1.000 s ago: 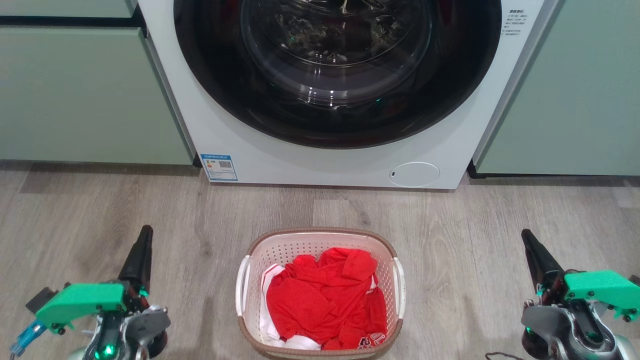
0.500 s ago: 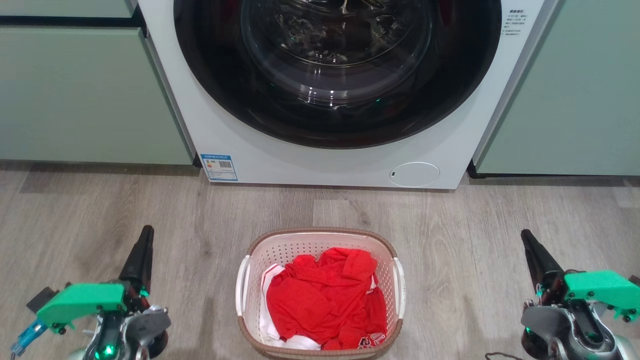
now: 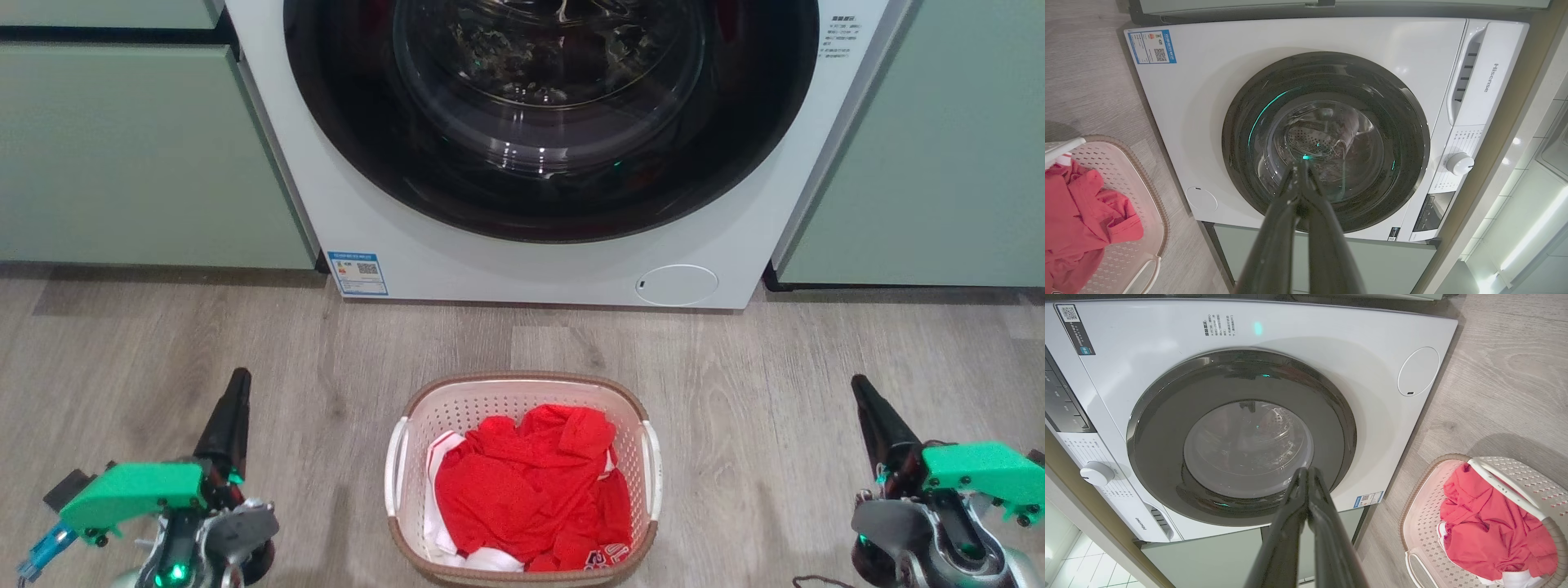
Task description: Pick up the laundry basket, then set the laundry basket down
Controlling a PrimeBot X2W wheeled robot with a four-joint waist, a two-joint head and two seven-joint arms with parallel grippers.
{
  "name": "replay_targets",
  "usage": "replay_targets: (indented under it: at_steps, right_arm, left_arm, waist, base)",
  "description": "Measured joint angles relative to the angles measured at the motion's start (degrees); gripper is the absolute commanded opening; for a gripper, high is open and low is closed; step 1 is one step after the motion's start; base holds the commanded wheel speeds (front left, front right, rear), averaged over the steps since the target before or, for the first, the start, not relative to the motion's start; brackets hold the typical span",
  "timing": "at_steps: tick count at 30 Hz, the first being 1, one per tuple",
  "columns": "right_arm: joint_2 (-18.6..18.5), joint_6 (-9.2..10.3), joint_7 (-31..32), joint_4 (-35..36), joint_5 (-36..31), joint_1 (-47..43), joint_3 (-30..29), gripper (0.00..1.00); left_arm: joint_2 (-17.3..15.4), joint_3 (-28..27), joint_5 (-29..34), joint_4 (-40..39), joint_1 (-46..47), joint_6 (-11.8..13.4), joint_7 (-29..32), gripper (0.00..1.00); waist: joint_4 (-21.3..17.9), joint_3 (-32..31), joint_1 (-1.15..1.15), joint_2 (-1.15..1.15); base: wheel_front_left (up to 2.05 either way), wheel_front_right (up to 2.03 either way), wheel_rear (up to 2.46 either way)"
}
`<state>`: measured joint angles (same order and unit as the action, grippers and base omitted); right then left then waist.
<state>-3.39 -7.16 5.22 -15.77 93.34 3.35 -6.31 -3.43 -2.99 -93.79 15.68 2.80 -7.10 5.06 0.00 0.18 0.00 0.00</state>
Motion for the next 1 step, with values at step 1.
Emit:
replay_targets:
  at_steps: [1]
  right_arm:
    - [0.0,0.0,0.0,0.0,0.0,0.0,-0.02,0.0]
  left_arm:
    - [0.02,-0.02,0.0,0.0,0.0,0.0,0.01,0.0]
  waist:
    - [0.0,0.0,0.0,0.0]
  base:
    - [0.0,0.0,0.0]
